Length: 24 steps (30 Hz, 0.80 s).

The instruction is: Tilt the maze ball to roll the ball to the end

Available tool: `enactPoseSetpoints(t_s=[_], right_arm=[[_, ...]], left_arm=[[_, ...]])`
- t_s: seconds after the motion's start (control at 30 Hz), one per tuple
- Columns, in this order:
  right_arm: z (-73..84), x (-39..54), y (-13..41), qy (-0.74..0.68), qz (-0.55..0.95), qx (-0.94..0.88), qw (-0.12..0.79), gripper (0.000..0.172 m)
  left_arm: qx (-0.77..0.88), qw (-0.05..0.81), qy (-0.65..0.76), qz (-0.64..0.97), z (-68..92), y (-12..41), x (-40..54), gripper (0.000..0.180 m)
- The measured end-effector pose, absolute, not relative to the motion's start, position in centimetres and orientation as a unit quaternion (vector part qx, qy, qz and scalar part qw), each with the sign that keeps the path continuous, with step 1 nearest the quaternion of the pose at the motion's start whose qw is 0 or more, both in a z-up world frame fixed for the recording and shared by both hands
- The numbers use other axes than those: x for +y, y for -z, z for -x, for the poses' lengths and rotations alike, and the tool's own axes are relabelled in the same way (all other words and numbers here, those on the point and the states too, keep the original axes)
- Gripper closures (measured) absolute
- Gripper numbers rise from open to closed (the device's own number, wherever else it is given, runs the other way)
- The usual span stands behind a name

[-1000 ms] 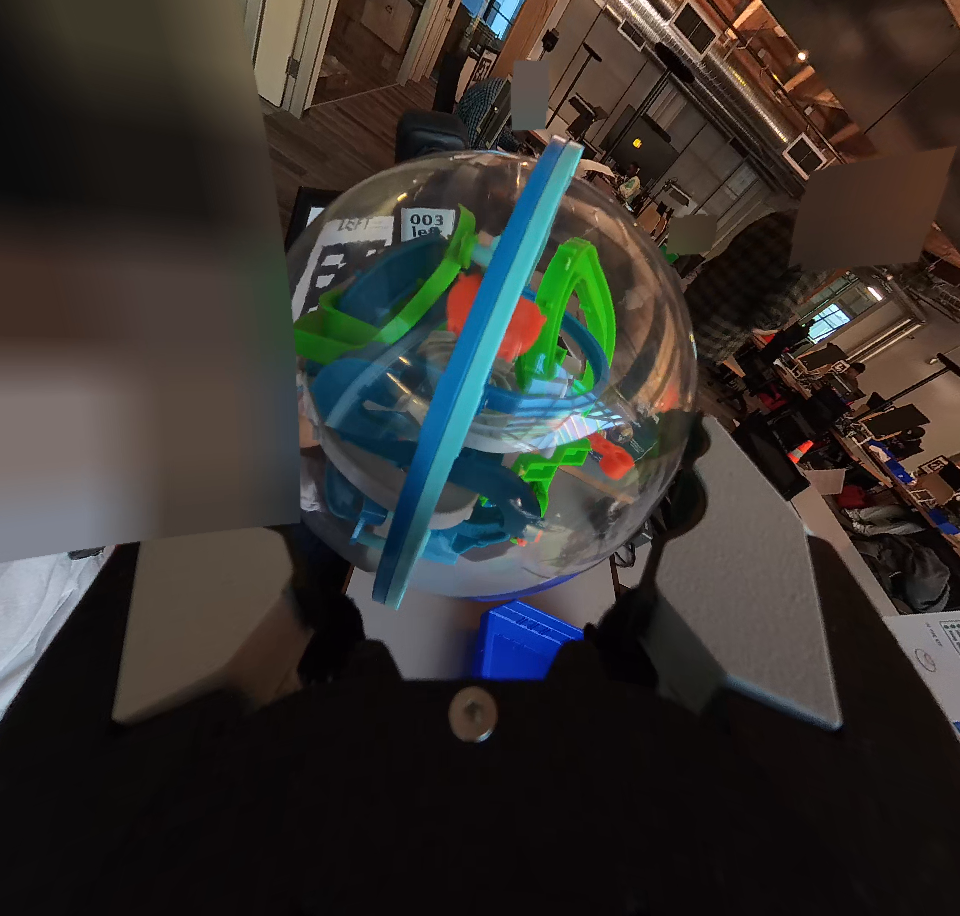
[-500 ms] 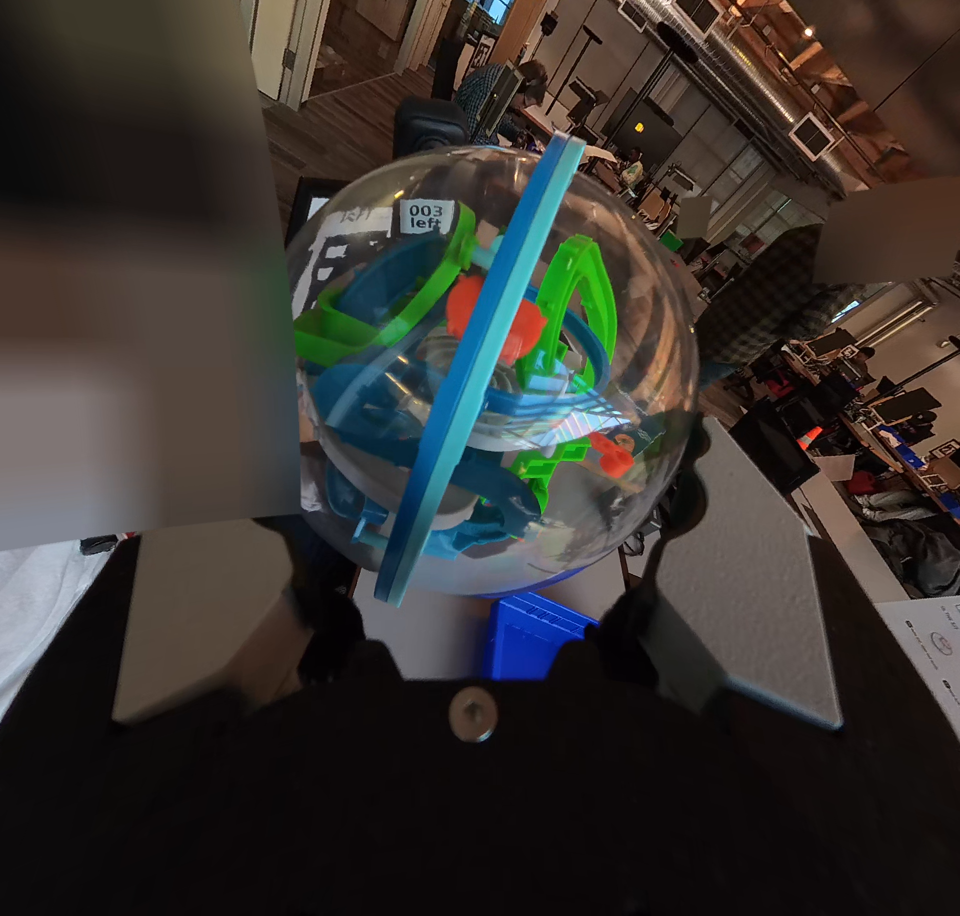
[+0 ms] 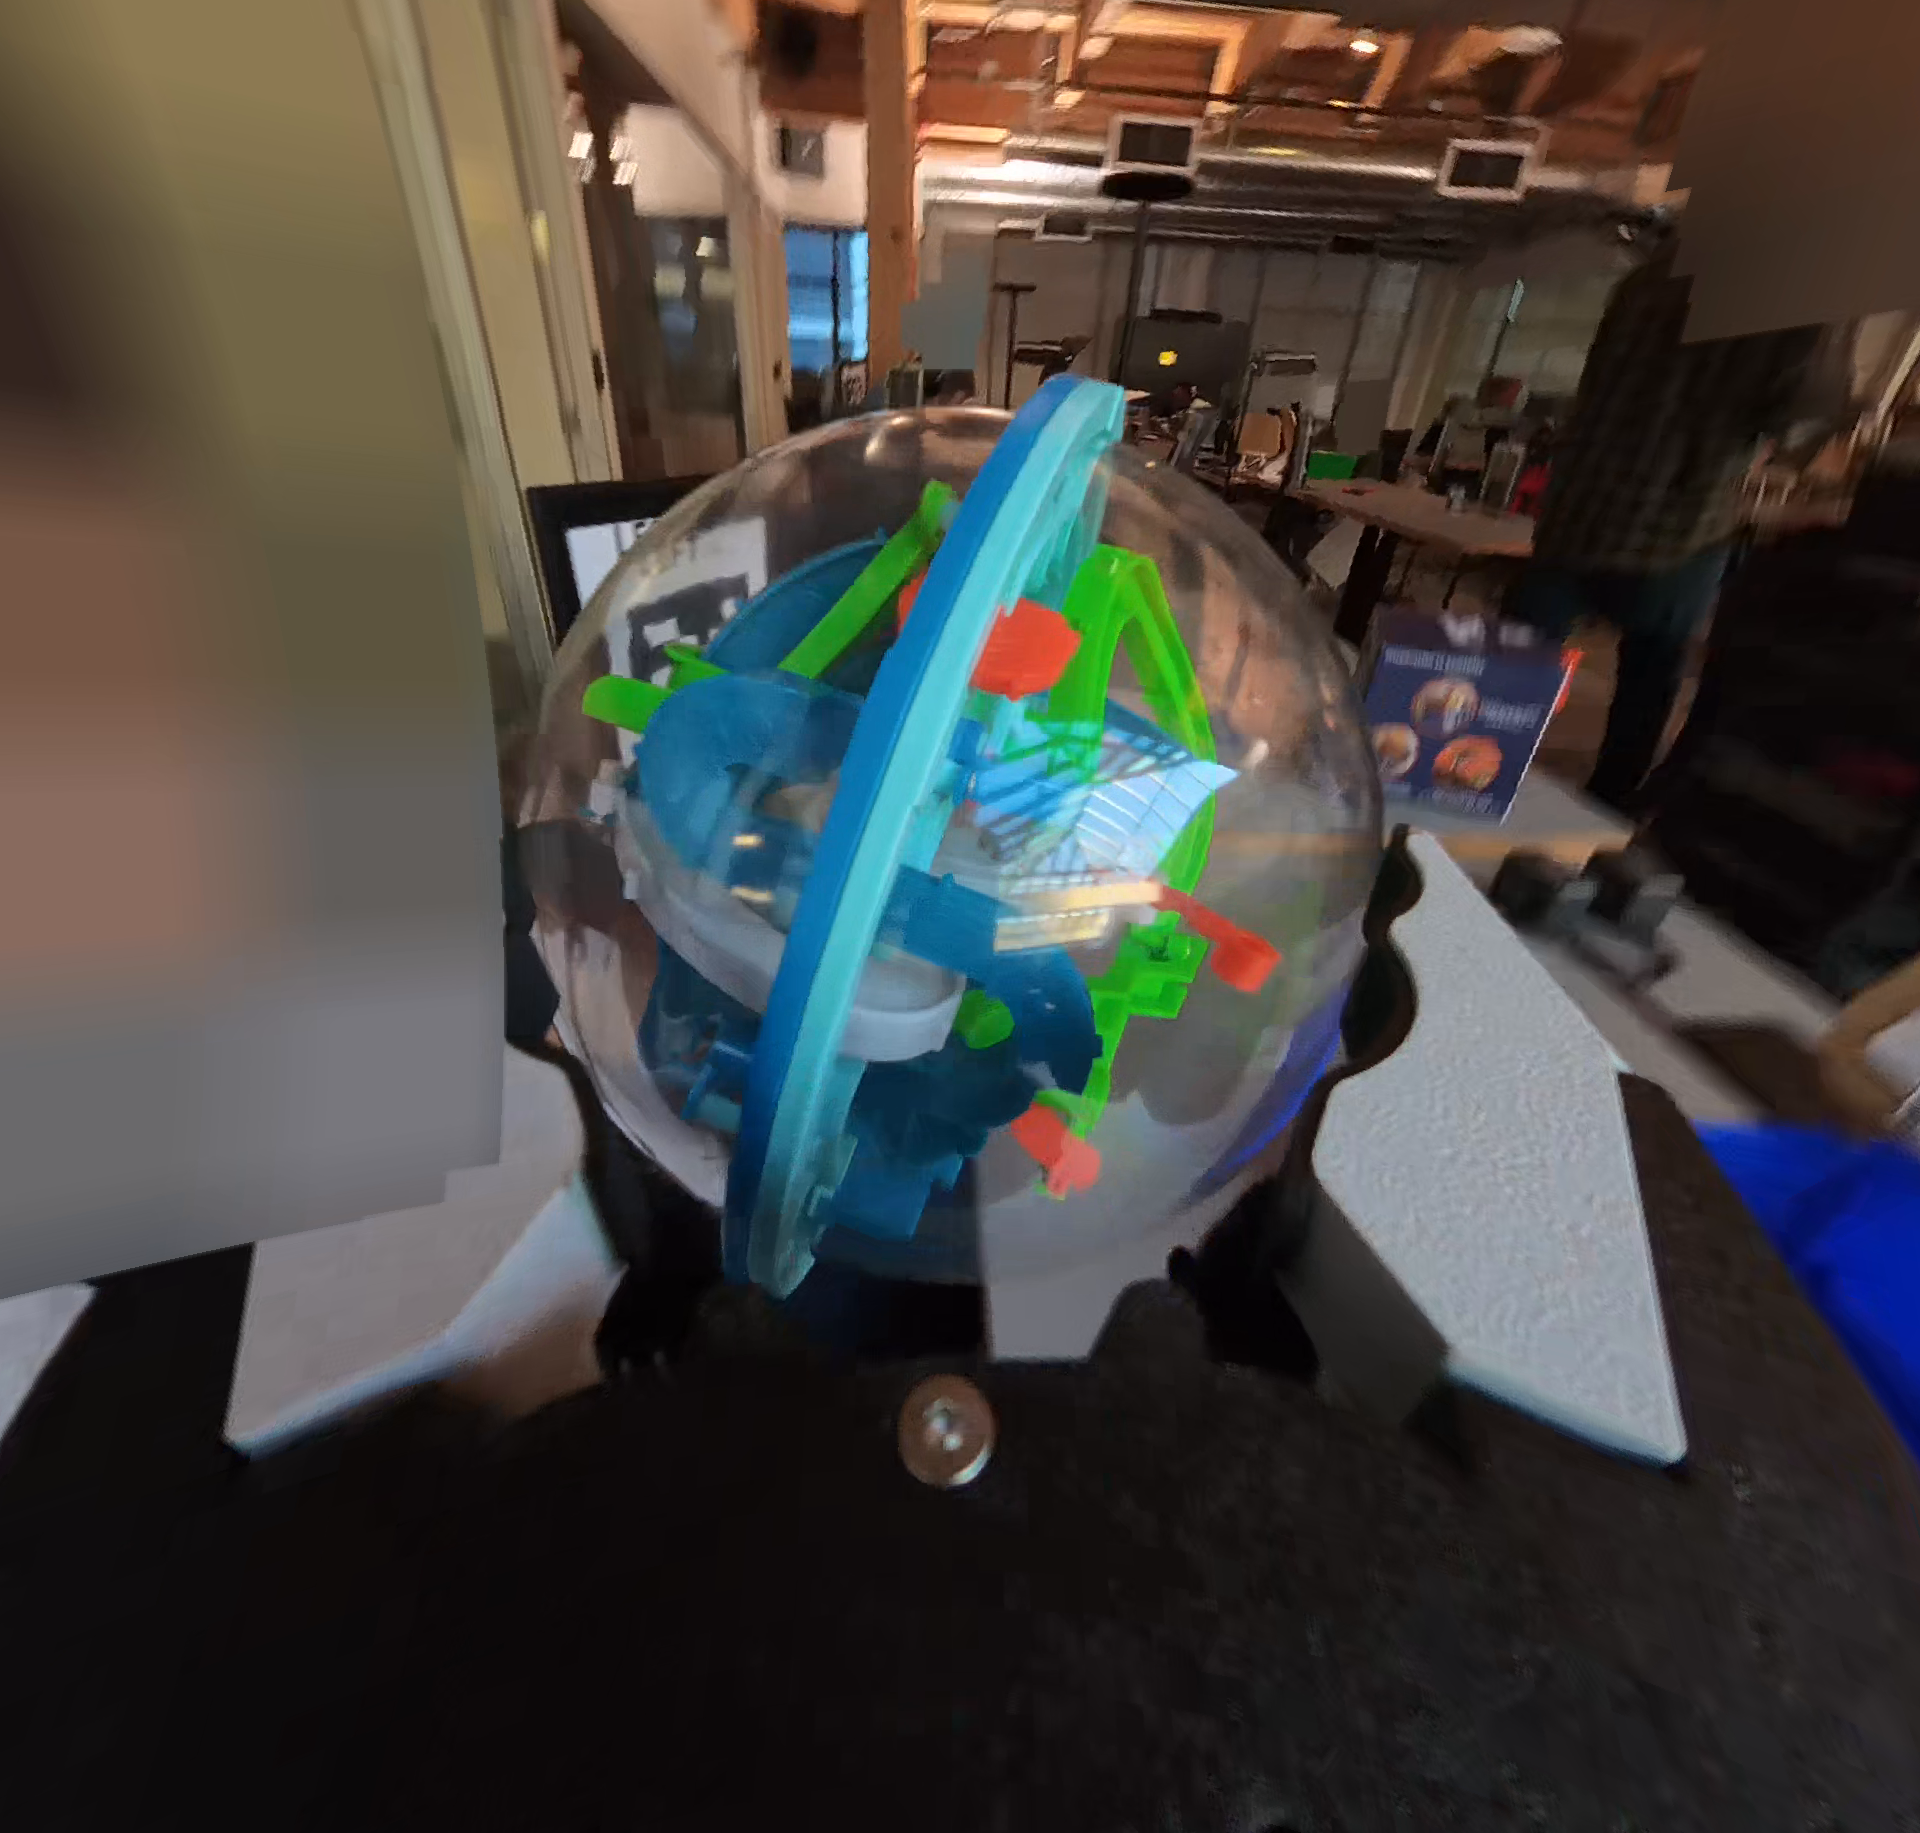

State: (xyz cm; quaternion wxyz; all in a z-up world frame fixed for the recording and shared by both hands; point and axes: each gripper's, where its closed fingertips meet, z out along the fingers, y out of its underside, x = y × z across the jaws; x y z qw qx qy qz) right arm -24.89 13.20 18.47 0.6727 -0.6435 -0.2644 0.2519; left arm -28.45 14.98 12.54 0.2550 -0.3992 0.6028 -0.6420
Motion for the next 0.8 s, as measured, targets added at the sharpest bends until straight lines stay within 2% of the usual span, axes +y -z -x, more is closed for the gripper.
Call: enactPoseSetpoints(t_s=[0.03,0.2,0.37,0.57,0.8], right_arm=[[24.0,14.1,-16.0,-0.28,0.654,-0.226,0.666,0.02],[20.9,18.0,-4.3,-0.389,0.678,-0.086,0.618,0.019],[20.0,19.9,3.4,-0.452,0.692,-0.022,0.562,0.019],[19.6,20.6,8.3,-0.494,0.713,0.009,0.498,0.02],[18.9,21.0,9.1,-0.516,0.705,0.051,0.484,0.02]], left_arm=[[0.592,0.218,0.65,0.424,27.9,-10.1,15.6,0.026],[0.536,0.082,0.656,0.524,26.2,0.8,18.1,0.025],[0.502,0.023,0.638,0.584,25.8,6.9,19.9,0.026],[0.491,-0.05,0.61,0.62,25.6,10.8,20.5,0.026],[0.462,-0.063,0.612,0.638,24.6,10.5,21.7,0.027]])
